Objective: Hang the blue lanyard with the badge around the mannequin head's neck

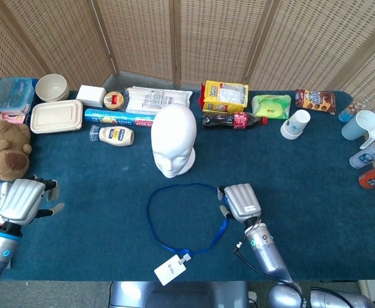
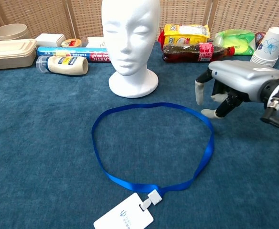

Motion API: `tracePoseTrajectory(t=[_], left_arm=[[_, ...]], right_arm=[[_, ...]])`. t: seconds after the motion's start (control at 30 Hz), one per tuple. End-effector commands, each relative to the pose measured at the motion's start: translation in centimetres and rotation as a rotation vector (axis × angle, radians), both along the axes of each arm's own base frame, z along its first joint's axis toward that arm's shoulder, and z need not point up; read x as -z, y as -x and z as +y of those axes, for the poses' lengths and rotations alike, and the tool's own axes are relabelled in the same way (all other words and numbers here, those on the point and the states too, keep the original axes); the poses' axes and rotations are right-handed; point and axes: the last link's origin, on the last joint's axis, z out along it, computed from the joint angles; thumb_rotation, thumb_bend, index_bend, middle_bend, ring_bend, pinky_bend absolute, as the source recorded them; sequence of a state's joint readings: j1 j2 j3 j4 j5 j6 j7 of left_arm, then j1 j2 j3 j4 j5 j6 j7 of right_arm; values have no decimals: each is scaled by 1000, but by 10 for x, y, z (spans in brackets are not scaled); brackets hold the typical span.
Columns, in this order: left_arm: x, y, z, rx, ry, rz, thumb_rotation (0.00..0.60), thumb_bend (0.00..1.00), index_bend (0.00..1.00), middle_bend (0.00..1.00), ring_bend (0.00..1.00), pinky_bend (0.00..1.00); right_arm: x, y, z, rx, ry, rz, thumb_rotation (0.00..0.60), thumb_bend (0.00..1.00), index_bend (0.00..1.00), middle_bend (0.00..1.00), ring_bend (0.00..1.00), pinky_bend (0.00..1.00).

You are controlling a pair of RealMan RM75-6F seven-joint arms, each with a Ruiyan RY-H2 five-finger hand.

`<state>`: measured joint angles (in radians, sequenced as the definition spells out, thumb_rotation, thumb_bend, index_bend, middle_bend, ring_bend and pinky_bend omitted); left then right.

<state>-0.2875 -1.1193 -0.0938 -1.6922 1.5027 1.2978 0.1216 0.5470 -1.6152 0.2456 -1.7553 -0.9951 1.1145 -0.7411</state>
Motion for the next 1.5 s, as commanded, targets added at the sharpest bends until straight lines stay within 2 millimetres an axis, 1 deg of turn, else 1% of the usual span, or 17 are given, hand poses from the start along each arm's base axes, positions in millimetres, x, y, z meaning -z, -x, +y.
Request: tracePoseTrajectory(t=[0.03,0.23,0.53,0.67,0.97,1.5], left_arm=[[1,0,0,-3,5,0,600,178,668,694,670,508],[3,2,-1,-12,14,2,598,177,668,694,670,508],[4,8,-3,-32,22,10,599,178,667,694,670,508],[5,10,-4,-40,26,11,599,177,668,694,670,508],[4,12,-3,-41,19,7,600,177,668,694,670,508],[5,15,-4,-48,20,3,600,177,668,693,670,508]], right_arm=[[8,0,-3,13,-9,18,600,376,505,1000,1000,1000],[19,5,-11,48,-19,51,600,376,504,1000,1000,1000],[29,11,-22,88,-16,76,600,376,484,1000,1000,1000],[29,10,-28,110,-9,76,600,376,473,1000,1000,1000],[31,8,-30,126,-12,93,600,376,464,1000,1000,1000],[38,16,-36,166,0,116,600,376,435,1000,1000,1000]])
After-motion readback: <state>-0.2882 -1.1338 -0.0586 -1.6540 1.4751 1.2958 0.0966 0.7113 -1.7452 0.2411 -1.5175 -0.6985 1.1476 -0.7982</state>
